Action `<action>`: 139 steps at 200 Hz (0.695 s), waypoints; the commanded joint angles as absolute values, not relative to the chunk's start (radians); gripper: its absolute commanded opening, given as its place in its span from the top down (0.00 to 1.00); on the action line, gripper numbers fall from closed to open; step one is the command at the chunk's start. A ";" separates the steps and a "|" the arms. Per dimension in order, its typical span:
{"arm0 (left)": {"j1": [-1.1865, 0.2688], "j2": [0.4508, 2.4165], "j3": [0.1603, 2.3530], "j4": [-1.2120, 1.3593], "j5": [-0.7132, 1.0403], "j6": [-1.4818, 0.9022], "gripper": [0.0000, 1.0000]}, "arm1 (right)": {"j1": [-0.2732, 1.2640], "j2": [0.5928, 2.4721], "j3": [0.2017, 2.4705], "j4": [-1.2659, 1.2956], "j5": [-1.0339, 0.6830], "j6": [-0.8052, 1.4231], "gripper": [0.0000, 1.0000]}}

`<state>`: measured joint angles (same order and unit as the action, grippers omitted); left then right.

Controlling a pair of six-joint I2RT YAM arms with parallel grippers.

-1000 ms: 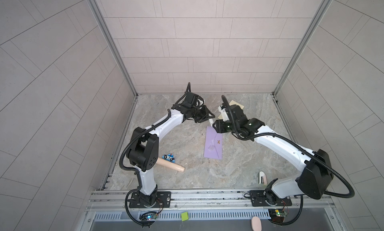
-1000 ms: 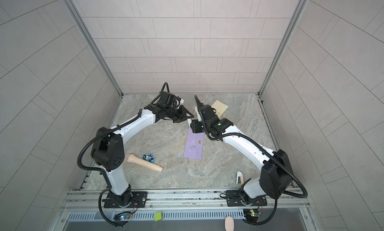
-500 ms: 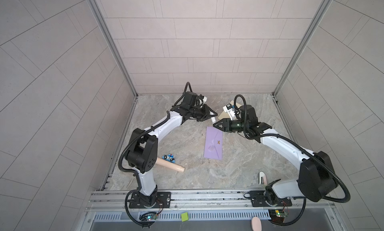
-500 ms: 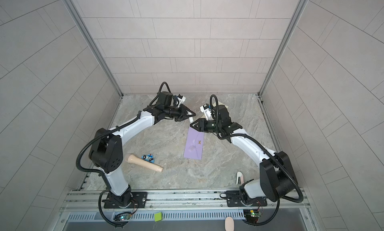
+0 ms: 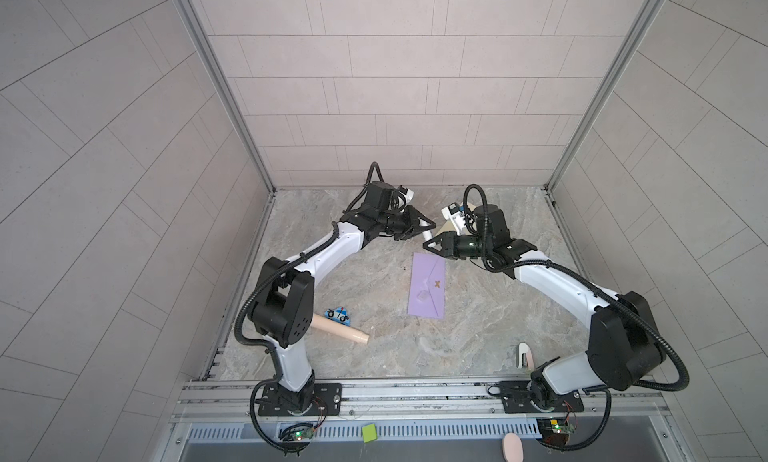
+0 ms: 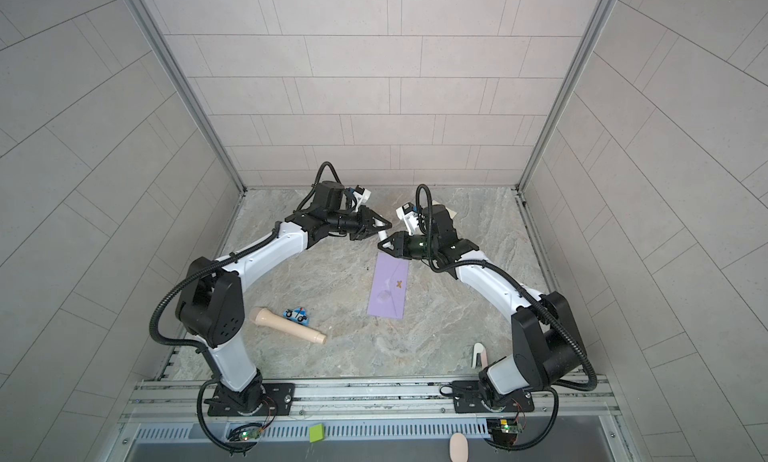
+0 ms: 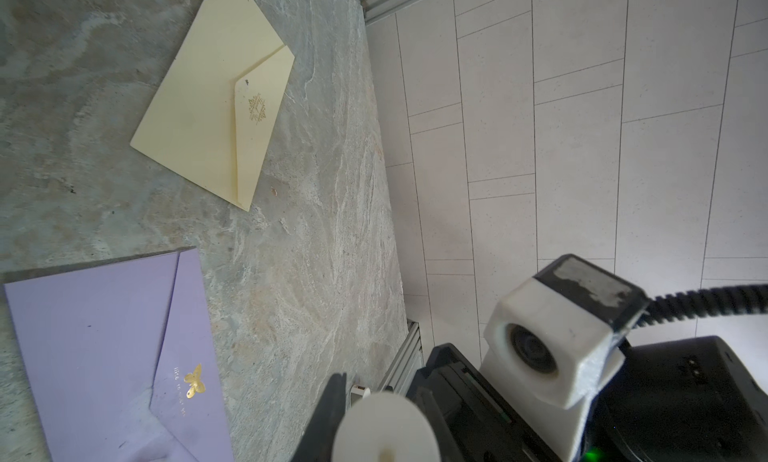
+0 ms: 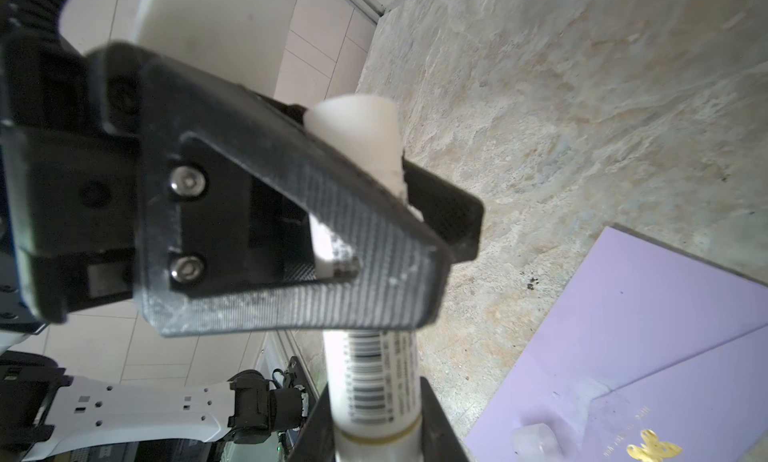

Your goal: Place the letter into the envelope and seal it

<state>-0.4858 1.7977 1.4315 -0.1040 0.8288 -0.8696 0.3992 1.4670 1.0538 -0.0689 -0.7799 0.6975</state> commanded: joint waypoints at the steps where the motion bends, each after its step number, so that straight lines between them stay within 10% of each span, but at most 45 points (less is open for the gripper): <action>1: -0.497 1.779 1.448 -0.159 0.824 -0.887 1.00 | 0.432 1.441 1.120 -0.260 -0.497 0.606 0.97; 60: -0.496 1.866 1.574 -0.382 0.749 -0.893 1.00 | 0.792 1.582 1.347 -0.680 0.464 0.475 0.98; 104: -0.495 1.876 1.589 -0.389 0.755 -0.894 1.00 | 0.856 1.634 1.400 -0.684 0.510 0.453 0.94; 128: -0.493 1.869 1.582 -0.384 0.753 -0.883 1.00 | 0.786 1.515 1.321 -0.543 0.239 0.455 0.52; 139: -0.489 1.861 1.574 -0.368 0.755 -0.879 1.00 | 0.731 1.433 1.252 -0.449 0.084 0.476 0.02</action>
<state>-0.4866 1.8725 1.5539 -0.3782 0.7731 -0.8974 0.8124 1.5879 1.3346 -0.5617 0.3168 0.4900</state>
